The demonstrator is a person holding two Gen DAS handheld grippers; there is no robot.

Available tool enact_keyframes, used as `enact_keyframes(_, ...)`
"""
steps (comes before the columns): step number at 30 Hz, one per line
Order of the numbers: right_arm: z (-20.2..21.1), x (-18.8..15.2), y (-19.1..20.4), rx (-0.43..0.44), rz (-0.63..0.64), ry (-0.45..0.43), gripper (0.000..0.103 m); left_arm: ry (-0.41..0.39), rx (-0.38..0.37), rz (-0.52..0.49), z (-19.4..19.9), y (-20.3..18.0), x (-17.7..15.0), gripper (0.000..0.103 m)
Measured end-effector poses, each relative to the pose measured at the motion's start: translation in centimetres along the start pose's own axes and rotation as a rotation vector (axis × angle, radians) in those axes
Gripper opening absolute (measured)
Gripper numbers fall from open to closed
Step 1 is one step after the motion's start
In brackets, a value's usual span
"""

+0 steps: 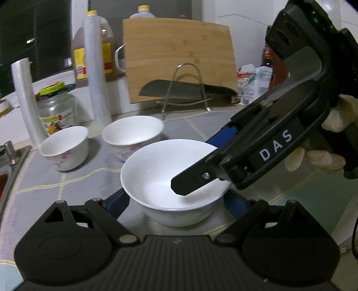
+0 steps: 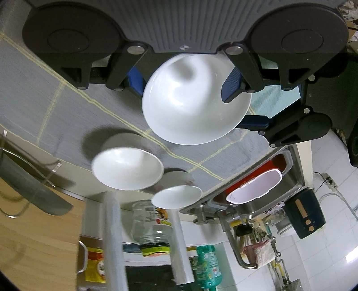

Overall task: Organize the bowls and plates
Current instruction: 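Lift the held white bowl and carry it toward the plate stack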

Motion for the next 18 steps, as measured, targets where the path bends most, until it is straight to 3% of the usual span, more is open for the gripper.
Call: enact_keyframes(18,4.0,-3.9,-3.6,-0.069,-0.03,0.026,0.078,0.023,-0.101,-0.026,-2.2,-4.7,0.8,0.09)
Point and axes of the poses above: each gripper's, at about its wrist camera, not at the fingertips, and z roughly against the way its jaws point, y to its left, x to its top, the point moved 1 cm from there along -z, roughly the way its jaws point
